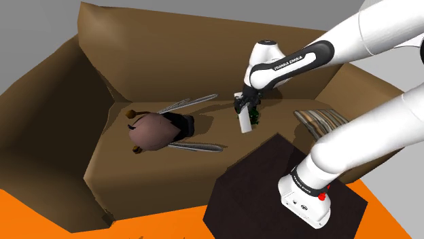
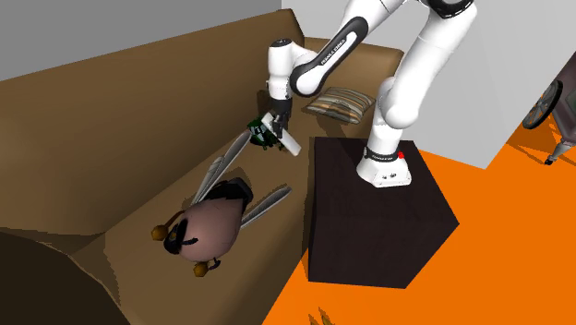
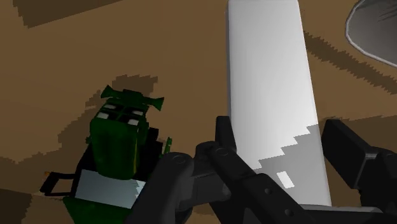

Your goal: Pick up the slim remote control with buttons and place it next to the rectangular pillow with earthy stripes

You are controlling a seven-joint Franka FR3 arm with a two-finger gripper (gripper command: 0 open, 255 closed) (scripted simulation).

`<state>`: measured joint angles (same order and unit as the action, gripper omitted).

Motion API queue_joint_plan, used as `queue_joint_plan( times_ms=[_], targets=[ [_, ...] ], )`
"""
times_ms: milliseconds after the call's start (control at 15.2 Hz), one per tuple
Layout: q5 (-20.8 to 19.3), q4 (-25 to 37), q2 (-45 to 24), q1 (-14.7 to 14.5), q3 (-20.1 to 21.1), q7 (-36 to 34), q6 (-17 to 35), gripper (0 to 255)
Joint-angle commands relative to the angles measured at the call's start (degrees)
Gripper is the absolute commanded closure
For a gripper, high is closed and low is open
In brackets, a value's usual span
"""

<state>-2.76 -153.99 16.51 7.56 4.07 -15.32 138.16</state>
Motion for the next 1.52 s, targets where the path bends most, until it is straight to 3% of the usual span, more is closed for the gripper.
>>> queue_joint_plan(
  times_ms=[0,726,1452],
  targets=[
    [-0.78,-1.49,1.44,1.56,-2.24,3.3,0.22,255],
    [-6.3,-2.29,2.46,11.01,-15.0,20.73,1.03,255],
    [-6.7,5.94,-5.29,17.44,-27.61,39.65,1.78,255]
  ],
)
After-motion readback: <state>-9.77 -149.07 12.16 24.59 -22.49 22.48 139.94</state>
